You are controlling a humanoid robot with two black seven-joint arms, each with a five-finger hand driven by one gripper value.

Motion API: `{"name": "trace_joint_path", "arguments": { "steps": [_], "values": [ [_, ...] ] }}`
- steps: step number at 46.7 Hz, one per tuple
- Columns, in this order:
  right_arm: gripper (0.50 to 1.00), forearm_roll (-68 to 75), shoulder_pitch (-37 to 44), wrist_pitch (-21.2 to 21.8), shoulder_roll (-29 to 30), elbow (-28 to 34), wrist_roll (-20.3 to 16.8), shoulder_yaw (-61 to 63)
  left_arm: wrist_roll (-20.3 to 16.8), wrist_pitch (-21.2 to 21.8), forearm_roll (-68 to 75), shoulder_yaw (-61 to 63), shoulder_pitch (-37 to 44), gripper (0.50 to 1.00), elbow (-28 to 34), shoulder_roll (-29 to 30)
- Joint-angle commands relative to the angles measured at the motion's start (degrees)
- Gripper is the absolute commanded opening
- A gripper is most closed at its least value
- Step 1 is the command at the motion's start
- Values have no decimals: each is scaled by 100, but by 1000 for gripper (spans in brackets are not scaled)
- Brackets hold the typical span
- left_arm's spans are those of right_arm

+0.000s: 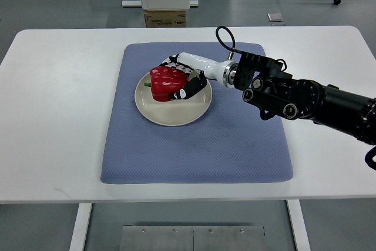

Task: Place red pepper on plate with right hand
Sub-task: 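Lift the pepper with the right hand and carry it onto the plate, then open the right hand to release the pepper on the plate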

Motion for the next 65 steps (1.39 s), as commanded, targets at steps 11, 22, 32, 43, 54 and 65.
{"name": "trace_joint_path", "arguments": {
  "steps": [11, 22, 32, 43, 54, 65],
  "values": [
    [500, -6, -121, -1, -1, -9, 7, 53, 0, 0, 0, 0, 0, 1000, 2, 0],
    [629, 3, -174, -1, -1, -10, 7, 62, 0, 0, 0, 0, 0, 1000, 2, 0],
    [870, 3, -244, -1, -1, -10, 7, 123, 0, 0, 0, 0, 0, 1000, 2, 0],
    [991, 12, -236, -1, -1, -10, 7, 193, 0, 0, 0, 0, 0, 1000, 2, 0],
    [993, 82, -227, -1, -1, -10, 7, 237, 0, 0, 0, 0, 0, 1000, 2, 0],
    [993, 82, -227, -1, -1, -1, 7, 457, 0, 0, 0, 0, 0, 1000, 2, 0]
  ]
}}
